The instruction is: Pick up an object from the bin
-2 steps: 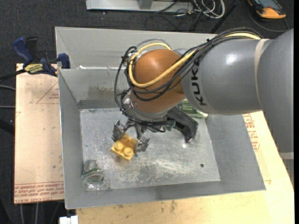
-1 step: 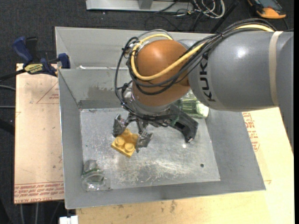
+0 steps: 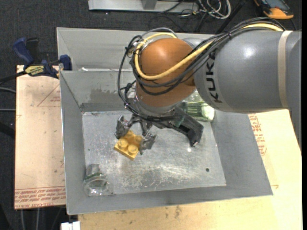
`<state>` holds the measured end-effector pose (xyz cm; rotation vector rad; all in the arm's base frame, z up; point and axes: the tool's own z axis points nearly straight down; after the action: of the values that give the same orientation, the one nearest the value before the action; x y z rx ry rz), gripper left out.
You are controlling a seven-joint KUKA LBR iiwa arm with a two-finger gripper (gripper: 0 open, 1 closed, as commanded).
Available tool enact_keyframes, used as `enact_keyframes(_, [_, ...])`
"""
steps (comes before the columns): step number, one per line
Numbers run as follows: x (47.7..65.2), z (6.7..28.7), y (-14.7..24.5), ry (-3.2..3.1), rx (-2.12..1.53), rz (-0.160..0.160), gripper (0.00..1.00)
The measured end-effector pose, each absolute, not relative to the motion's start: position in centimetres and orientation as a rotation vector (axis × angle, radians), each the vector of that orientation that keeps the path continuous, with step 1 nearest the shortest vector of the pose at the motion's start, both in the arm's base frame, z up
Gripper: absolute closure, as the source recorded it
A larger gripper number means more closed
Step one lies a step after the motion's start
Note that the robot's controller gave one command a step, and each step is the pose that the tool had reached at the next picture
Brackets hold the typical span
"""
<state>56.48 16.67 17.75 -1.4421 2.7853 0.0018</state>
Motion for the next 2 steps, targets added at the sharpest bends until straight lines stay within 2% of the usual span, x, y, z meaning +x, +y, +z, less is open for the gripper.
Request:
enact_keyframes(1, [57.0, 14.2, 15.8, 2.728, -1.556, 0.002, 1.0])
enact_keyframes(2, [57.7, 19.4, 16.5, 2.688, -1.631, 0.005, 1.0])
